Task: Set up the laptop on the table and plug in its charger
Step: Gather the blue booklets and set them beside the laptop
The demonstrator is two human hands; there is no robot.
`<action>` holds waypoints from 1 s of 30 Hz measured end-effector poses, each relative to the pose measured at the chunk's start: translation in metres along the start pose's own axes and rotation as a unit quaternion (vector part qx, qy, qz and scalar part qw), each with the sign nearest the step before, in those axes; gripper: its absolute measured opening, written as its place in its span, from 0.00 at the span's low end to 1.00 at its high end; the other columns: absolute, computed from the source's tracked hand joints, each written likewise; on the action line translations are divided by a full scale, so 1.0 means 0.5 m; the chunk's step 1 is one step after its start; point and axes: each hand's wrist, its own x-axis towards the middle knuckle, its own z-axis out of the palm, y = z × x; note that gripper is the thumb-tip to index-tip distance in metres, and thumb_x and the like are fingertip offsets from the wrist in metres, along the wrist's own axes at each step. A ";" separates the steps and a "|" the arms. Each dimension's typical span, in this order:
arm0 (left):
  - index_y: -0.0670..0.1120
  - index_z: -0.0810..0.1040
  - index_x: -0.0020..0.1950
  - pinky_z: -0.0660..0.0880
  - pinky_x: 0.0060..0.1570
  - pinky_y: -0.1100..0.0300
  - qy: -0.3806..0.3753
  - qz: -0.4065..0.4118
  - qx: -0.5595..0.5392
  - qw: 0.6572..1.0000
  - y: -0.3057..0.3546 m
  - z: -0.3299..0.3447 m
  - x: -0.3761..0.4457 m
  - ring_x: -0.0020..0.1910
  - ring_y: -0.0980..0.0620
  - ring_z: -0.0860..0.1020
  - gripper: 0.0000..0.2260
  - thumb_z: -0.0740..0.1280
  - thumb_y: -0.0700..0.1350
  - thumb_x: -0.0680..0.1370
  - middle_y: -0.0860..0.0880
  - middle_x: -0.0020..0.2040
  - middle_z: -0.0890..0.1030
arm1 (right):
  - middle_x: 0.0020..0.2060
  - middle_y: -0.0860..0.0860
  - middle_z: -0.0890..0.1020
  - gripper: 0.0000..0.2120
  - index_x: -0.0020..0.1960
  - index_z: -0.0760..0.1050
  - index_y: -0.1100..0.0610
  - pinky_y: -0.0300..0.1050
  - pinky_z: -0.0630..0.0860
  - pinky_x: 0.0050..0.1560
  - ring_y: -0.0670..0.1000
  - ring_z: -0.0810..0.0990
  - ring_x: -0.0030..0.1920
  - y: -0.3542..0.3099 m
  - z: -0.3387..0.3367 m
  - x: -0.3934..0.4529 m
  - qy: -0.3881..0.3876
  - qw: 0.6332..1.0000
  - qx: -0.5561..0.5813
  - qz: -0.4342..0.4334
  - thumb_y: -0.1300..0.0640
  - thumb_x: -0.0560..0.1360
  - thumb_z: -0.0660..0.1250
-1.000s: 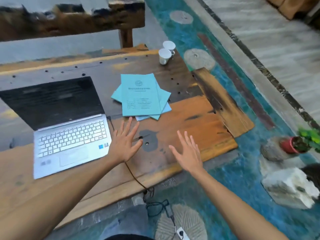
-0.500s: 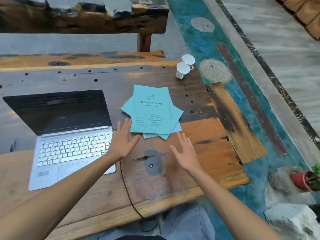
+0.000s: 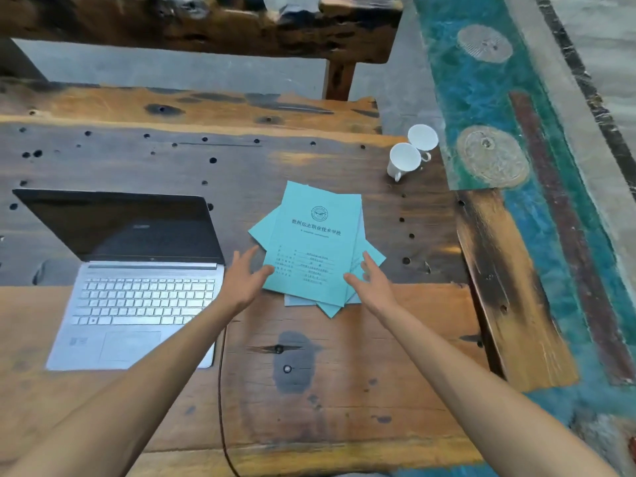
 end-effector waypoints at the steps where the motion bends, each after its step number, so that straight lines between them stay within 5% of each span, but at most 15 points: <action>1: 0.48 0.64 0.79 0.61 0.72 0.47 -0.002 -0.007 -0.003 1.000 0.001 0.008 0.011 0.80 0.43 0.58 0.28 0.66 0.50 0.80 0.41 0.80 0.62 | 0.79 0.52 0.64 0.38 0.83 0.54 0.49 0.49 0.65 0.75 0.53 0.64 0.78 -0.002 -0.004 0.018 -0.002 1.000 0.005 0.010 0.55 0.79 0.71; 4: 0.46 0.67 0.77 0.66 0.60 0.55 -0.005 -0.026 -0.035 0.999 0.008 0.028 0.046 0.72 0.45 0.70 0.25 0.67 0.45 0.80 0.45 0.75 0.71 | 0.78 0.53 0.66 0.39 0.82 0.54 0.45 0.46 0.67 0.70 0.53 0.68 0.76 -0.011 -0.012 0.066 -0.013 0.999 0.016 0.038 0.55 0.79 0.71; 10: 0.46 0.68 0.72 0.72 0.59 0.52 -0.004 -0.073 -0.044 0.996 0.003 0.050 0.129 0.64 0.45 0.77 0.20 0.65 0.42 0.80 0.47 0.63 0.78 | 0.70 0.52 0.75 0.36 0.82 0.57 0.53 0.30 0.71 0.51 0.49 0.77 0.62 -0.009 0.003 0.137 0.002 0.995 0.048 0.087 0.60 0.79 0.70; 14: 0.46 0.73 0.61 0.75 0.51 0.51 0.011 -0.106 -0.088 0.990 -0.008 0.057 0.159 0.51 0.48 0.79 0.11 0.66 0.40 0.79 0.53 0.47 0.78 | 0.53 0.42 0.81 0.27 0.74 0.68 0.54 0.43 0.78 0.54 0.42 0.81 0.52 0.005 0.018 0.168 0.029 0.986 0.110 0.121 0.62 0.77 0.71; 17: 0.46 0.76 0.57 0.73 0.44 0.56 0.028 -0.118 -0.116 0.986 -0.016 0.054 0.168 0.44 0.54 0.77 0.09 0.68 0.39 0.78 0.53 0.45 0.79 | 0.52 0.46 0.83 0.20 0.68 0.73 0.54 0.43 0.80 0.48 0.44 0.82 0.50 0.005 0.019 0.187 0.046 0.979 0.144 0.139 0.62 0.77 0.72; 21: 0.48 0.76 0.53 0.75 0.43 0.56 0.006 -0.135 -0.153 0.979 -0.024 0.042 0.179 0.44 0.50 0.80 0.08 0.71 0.38 0.77 0.48 0.44 0.81 | 0.57 0.52 0.83 0.15 0.61 0.77 0.55 0.47 0.80 0.56 0.50 0.83 0.56 0.005 0.021 0.209 0.054 0.976 0.142 0.153 0.60 0.76 0.73; 25: 0.50 0.78 0.56 0.80 0.43 0.53 -0.016 -0.135 -0.182 0.974 -0.018 0.028 0.176 0.48 0.47 0.83 0.12 0.72 0.36 0.77 0.42 0.49 0.83 | 0.53 0.52 0.86 0.04 0.51 0.82 0.54 0.45 0.78 0.51 0.53 0.84 0.54 -0.003 0.016 0.217 0.029 0.978 0.140 0.150 0.59 0.77 0.73; 27: 0.50 0.78 0.62 0.82 0.47 0.49 -0.043 -0.129 -0.196 0.971 -0.010 0.026 0.168 0.50 0.49 0.82 0.17 0.72 0.35 0.77 0.43 0.48 0.82 | 0.52 0.51 0.86 0.04 0.52 0.81 0.54 0.46 0.78 0.51 0.53 0.84 0.56 -0.009 0.008 0.216 0.028 0.983 0.127 0.130 0.59 0.78 0.71; 30: 0.44 0.77 0.65 0.79 0.49 0.57 -0.083 -0.122 -0.211 0.966 0.005 0.037 0.144 0.50 0.50 0.81 0.19 0.71 0.32 0.76 0.45 0.47 0.81 | 0.50 0.51 0.87 0.06 0.57 0.78 0.55 0.47 0.81 0.46 0.51 0.86 0.48 -0.032 -0.010 0.213 0.013 0.986 0.130 0.100 0.59 0.81 0.67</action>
